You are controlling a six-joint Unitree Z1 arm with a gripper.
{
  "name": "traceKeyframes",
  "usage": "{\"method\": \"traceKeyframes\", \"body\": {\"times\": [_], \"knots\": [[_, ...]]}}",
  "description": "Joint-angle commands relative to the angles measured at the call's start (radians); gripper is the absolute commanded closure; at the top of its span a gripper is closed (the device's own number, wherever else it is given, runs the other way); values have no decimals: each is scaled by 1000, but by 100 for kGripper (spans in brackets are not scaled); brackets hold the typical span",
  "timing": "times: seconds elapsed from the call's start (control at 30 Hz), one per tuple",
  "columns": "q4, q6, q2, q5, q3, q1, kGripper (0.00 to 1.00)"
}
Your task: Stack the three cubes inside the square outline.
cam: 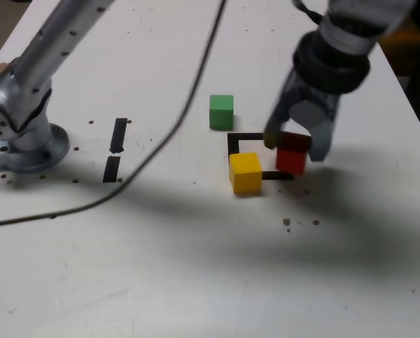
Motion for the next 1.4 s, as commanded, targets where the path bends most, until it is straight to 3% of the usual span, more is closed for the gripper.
{"method": "traceKeyframes", "body": {"times": [0.0, 0.27, 0.4, 0.6, 0.73, 1.13, 1.23, 1.37], "knots": [[-30, -361, -36, 7, 48, 5, 88], [-233, -592, -147, 47, 252, -22, 90], [-255, -628, -150, 49, 264, -35, 90], [-236, -652, -155, 56, 297, -41, 90], [-156, -654, -165, 53, 323, -41, 90], [30, -622, -200, -69, 407, -51, 90], [17, -631, -220, -53, 382, -59, 90], [-16, -641, -252, 2, 347, -61, 90]]}}
